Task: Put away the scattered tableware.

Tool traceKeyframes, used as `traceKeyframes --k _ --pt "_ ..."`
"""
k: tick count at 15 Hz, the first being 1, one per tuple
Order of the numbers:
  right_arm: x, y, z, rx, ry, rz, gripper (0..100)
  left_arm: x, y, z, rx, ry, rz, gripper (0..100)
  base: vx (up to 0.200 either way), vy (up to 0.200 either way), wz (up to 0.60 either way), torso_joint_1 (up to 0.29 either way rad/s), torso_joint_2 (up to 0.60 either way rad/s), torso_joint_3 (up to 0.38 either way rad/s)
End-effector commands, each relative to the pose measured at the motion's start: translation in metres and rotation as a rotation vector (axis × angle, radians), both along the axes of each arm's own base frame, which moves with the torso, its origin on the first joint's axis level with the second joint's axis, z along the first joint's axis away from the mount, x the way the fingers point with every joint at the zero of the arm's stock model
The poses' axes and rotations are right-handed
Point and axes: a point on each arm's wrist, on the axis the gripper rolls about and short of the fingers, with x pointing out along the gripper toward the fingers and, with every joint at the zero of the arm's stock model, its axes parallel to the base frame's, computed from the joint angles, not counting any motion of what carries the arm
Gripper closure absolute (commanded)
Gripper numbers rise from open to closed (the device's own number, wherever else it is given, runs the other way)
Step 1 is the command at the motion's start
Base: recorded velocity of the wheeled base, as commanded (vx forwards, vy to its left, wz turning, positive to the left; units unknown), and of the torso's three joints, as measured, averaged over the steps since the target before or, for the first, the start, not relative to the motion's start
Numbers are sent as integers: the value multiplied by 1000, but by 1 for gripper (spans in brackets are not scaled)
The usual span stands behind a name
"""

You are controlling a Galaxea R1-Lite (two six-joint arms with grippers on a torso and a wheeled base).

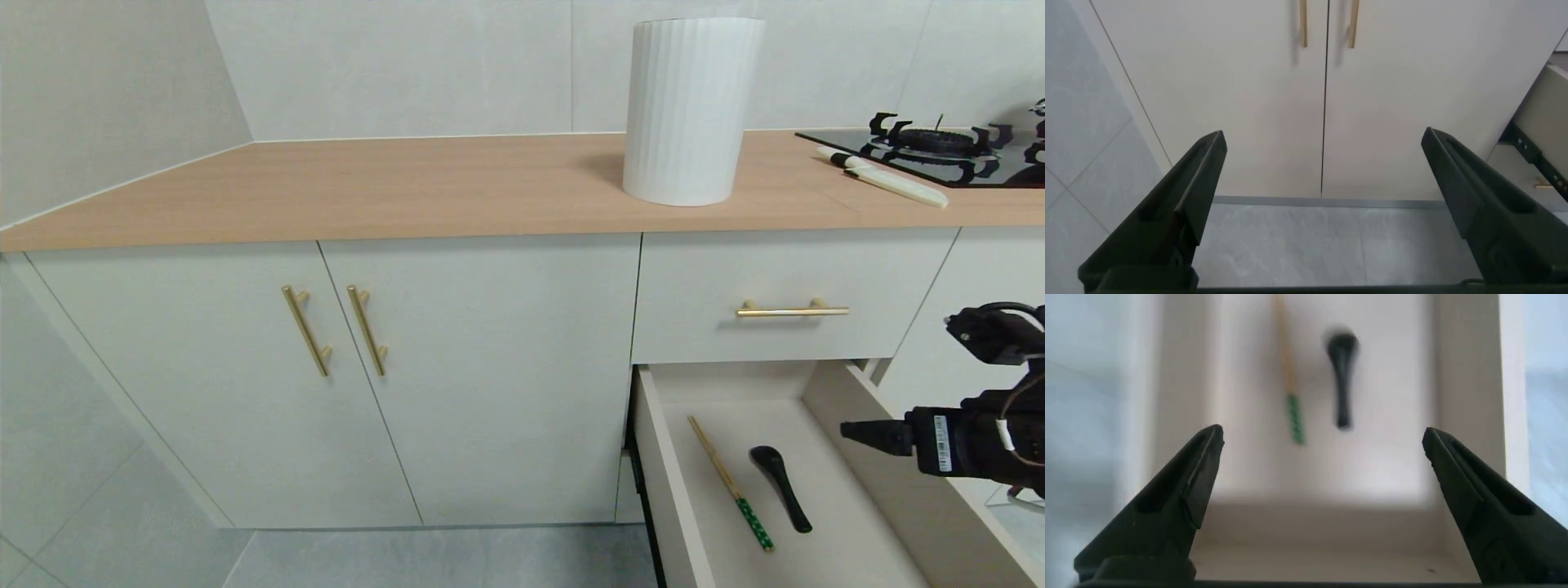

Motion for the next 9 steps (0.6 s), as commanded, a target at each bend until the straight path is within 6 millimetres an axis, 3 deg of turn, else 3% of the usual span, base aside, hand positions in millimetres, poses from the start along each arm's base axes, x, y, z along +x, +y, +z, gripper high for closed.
traceKeyframes --k 1,4,9 --pt "-32 3 22 17 -76 51 0 0 0 0 0 0 1 0 0 0 0 0 0 0" --pt "-31 1 29 -44 -115 -40 0 0 0 0 0 0 1 0 0 0 0 0 0 0" --pt "-29 2 27 -41 -102 -26 0 0 0 0 1 0 1 0 0 0 0 0 0 0"
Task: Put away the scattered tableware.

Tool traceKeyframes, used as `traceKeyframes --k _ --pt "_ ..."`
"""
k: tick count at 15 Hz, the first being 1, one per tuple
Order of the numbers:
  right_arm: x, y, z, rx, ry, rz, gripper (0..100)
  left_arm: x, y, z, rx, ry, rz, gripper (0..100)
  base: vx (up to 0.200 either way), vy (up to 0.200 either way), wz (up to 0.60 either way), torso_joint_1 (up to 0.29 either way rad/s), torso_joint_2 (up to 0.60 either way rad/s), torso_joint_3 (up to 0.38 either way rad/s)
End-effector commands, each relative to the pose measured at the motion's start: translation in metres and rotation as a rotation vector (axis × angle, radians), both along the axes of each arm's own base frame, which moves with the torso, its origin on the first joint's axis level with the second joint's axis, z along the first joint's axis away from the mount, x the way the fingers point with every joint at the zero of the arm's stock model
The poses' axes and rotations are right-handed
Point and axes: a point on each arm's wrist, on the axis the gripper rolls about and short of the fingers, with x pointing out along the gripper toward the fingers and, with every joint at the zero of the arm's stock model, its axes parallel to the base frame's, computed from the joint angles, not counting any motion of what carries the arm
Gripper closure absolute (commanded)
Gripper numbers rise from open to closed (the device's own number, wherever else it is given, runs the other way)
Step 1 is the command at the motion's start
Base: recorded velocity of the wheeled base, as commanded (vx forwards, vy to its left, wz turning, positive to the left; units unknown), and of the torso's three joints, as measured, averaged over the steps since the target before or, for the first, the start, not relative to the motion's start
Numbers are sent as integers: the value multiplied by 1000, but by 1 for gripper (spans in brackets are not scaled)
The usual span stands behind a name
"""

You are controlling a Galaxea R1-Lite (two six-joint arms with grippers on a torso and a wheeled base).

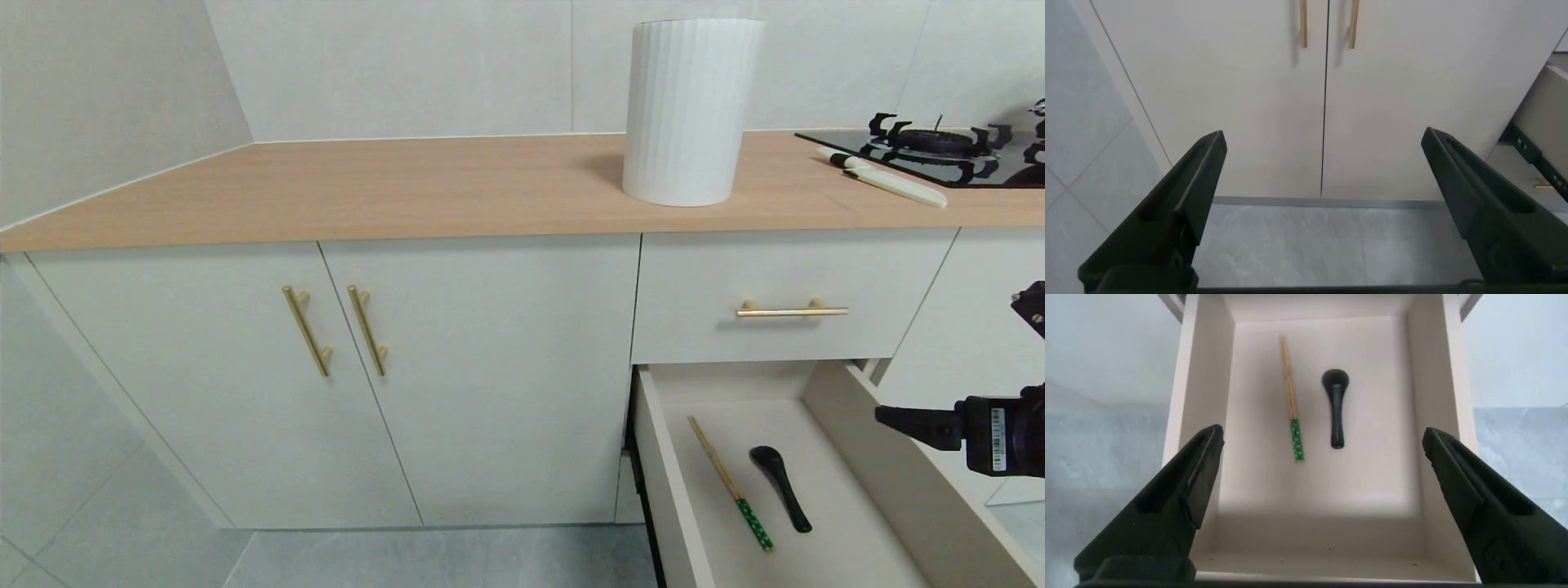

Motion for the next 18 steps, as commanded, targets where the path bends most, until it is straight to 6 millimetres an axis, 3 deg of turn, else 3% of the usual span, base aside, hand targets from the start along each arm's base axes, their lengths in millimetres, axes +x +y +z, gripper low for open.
traceKeyframes --k 1,7,14,18 --pt "1 0 -2 -2 8 1 0 0 0 0 -1 0 1 0 -200 0 0 2 -2 2" --pt "-5 1 -8 -31 70 25 0 0 0 0 -1 0 1 0 -200 0 0 2 2 4" --pt "-18 12 -33 -172 371 164 0 0 0 0 -1 0 1 0 0 0 0 0 0 0" --pt "-8 19 -51 -167 531 216 0 0 0 0 -1 0 1 0 0 0 0 0 0 0"
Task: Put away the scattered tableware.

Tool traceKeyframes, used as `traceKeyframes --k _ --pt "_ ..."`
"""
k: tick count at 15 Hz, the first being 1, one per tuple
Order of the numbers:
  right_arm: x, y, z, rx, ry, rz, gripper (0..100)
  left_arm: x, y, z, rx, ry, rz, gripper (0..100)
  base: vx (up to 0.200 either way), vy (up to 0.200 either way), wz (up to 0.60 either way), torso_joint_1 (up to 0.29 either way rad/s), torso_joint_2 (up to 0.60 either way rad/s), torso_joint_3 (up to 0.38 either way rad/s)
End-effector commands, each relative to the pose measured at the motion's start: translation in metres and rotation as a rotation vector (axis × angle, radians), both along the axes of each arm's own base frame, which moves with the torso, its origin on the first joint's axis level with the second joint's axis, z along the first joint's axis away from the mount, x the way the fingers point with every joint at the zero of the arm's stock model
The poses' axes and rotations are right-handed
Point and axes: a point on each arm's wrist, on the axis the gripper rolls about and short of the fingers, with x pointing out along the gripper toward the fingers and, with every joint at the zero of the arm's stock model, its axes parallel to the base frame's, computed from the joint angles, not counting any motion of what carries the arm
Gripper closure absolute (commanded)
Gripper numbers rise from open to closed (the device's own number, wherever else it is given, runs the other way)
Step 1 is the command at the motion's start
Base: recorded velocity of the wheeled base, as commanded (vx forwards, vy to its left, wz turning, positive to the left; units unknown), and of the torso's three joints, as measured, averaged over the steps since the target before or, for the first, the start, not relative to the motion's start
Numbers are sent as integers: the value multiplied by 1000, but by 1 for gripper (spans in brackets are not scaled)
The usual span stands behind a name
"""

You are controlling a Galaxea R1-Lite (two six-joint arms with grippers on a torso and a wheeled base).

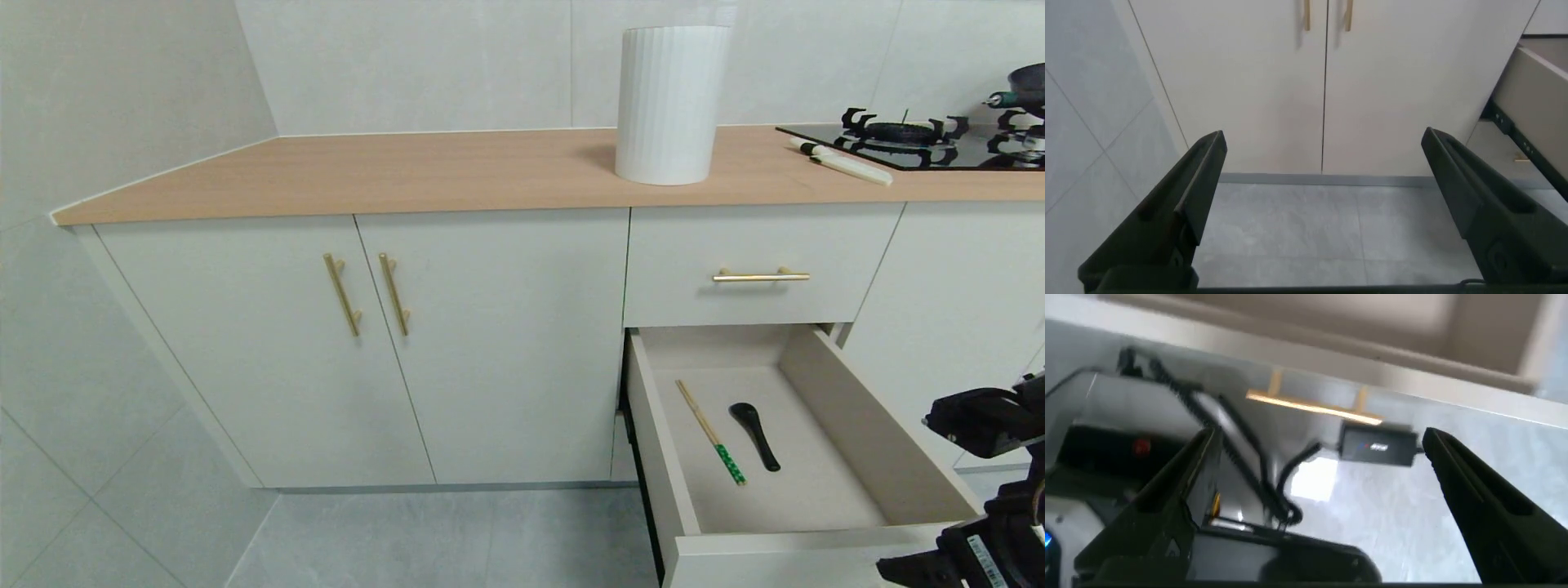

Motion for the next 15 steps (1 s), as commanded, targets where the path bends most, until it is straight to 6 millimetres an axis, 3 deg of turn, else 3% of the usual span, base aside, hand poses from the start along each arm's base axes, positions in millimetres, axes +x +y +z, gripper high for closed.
traceKeyframes --k 1,7,15 --pt "9 5 -13 0 98 19 0 0 0 0 0 0 0 0 0 0 0 0 0 0" --pt "18 9 -28 -11 194 24 0 0 0 0 0 0 0 0 0 0 0 0 0 0" --pt "46 13 -57 -31 279 -77 0 0 0 0 0 0 0 0 0 0 0 0 0 0"
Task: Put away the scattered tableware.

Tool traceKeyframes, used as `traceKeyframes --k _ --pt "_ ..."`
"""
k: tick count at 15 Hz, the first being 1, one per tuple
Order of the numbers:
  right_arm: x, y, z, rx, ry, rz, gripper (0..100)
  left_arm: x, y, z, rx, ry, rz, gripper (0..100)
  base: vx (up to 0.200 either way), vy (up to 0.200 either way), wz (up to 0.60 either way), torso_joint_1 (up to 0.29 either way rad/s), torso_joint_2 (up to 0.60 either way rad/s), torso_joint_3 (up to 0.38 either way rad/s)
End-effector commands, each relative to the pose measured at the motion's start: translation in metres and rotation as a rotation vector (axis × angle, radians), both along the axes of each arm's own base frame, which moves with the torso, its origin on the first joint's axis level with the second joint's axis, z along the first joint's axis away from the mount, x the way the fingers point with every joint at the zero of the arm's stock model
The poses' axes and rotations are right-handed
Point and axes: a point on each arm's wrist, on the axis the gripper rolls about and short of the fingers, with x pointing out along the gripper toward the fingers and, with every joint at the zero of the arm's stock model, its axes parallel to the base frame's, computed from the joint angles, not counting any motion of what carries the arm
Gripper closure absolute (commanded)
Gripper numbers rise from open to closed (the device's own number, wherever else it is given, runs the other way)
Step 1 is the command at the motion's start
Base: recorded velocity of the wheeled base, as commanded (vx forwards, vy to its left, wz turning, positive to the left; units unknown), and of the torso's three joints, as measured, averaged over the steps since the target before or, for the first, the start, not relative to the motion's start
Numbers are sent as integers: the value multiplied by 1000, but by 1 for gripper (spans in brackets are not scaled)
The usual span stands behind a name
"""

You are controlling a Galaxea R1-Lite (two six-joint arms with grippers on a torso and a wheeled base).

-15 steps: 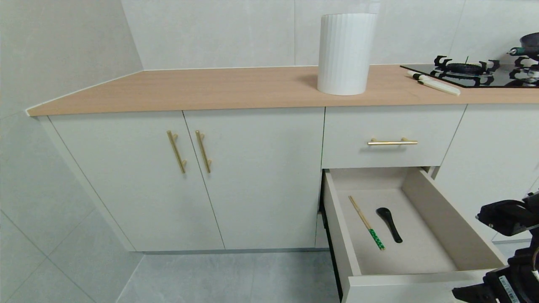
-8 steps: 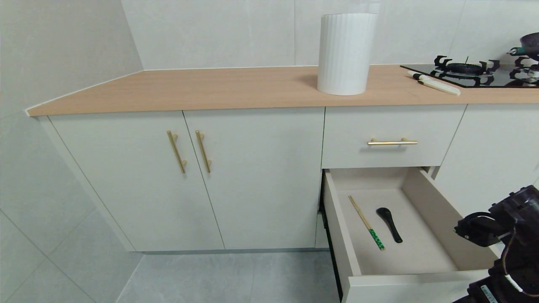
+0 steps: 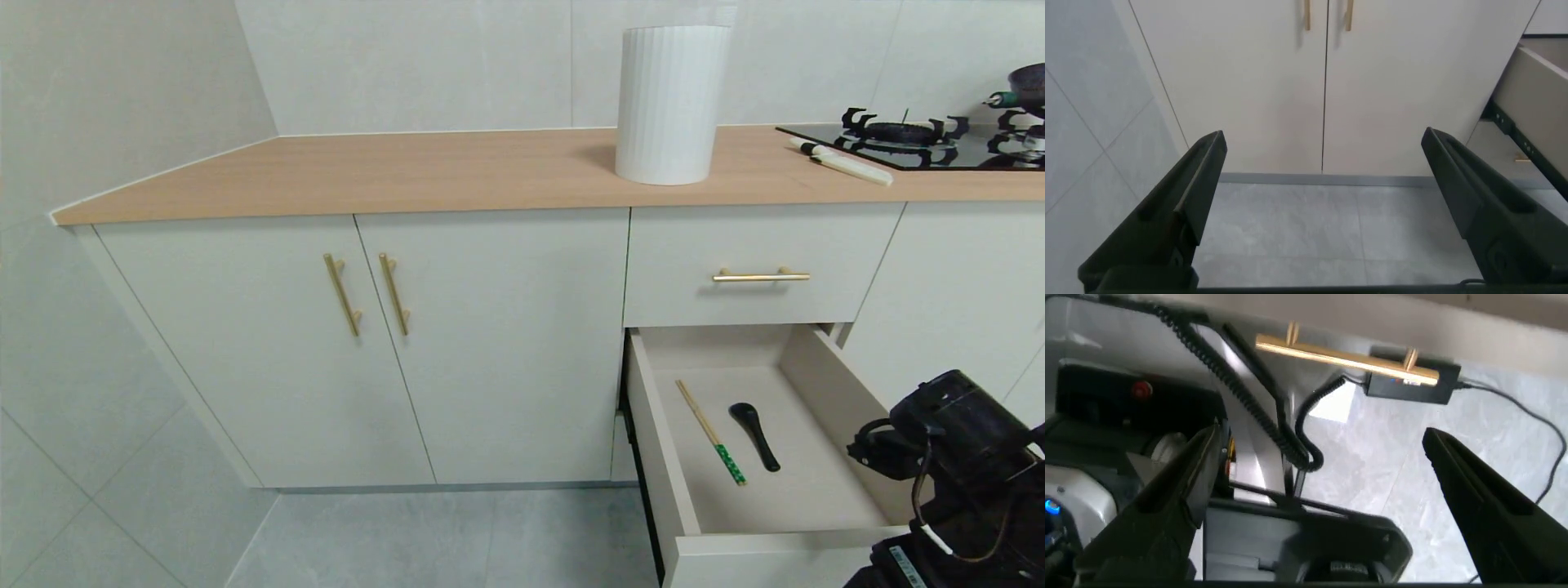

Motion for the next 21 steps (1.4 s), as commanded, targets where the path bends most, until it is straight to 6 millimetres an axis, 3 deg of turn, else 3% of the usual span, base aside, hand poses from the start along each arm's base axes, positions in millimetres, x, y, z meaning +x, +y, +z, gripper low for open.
traceKeyframes --k 1,10,21 --pt "10 -1 -12 -15 30 -31 0 0 0 0 0 0 1 0 0 0 0 0 0 0" --pt "32 -3 -22 -15 -57 -178 0 0 0 0 0 0 1 0 0 0 0 0 0 0" --pt "49 -2 -31 28 -183 -223 0 0 0 0 0 0 1 0 0 0 0 0 0 0"
